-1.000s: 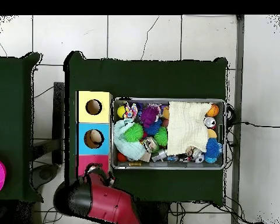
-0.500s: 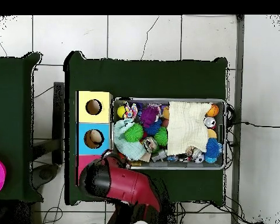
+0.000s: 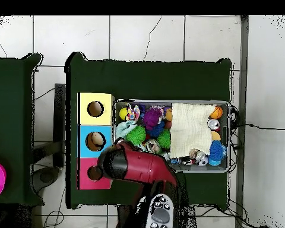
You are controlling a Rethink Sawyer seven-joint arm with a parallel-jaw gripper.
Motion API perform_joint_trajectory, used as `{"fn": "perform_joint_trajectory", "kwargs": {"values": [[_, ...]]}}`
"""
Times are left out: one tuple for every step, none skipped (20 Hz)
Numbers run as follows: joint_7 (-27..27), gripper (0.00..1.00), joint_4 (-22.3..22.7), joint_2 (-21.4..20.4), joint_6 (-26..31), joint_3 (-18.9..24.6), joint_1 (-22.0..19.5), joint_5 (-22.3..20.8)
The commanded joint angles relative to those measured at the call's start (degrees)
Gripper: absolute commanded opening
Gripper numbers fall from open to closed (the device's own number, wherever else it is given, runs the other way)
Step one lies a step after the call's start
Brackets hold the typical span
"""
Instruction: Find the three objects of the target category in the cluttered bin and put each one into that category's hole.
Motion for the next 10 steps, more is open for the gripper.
{"fn": "perform_joint_trajectory", "kwargs": {"values": [[-5.3, 1.0, -9.5, 6.7, -1.4, 7.2, -4.1, -6.9], [-4.7, 1.0, -10.0, 7.3, -2.1, 7.3, -4.3, -7.5], [-4.5, 1.0, -10.6, 7.8, -2.1, 7.6, -4.8, -8.1], [-4.1, 1.0, -11.0, 8.1, -2.3, 7.8, -5.1, -8.5], [-3.7, 1.0, -11.3, 8.4, -1.5, 8.3, -5.6, -8.5], [-3.1, 1.0, -11.4, 8.6, -1.4, 8.5, -5.8, -8.7], [-2.5, 1.0, -11.5, 9.0, -2.1, 8.6, -6.0, -9.2], [-2.0, 1.0, -11.8, 9.4, -2.6, 8.8, -6.2, -9.6], [-1.6, 1.0, -12.0, 9.9, -3.4, 8.8, -6.3, -10.1], [-1.3, 1.0, -12.5, 10.4, -3.9, 8.9, -6.5, -10.3]]}}
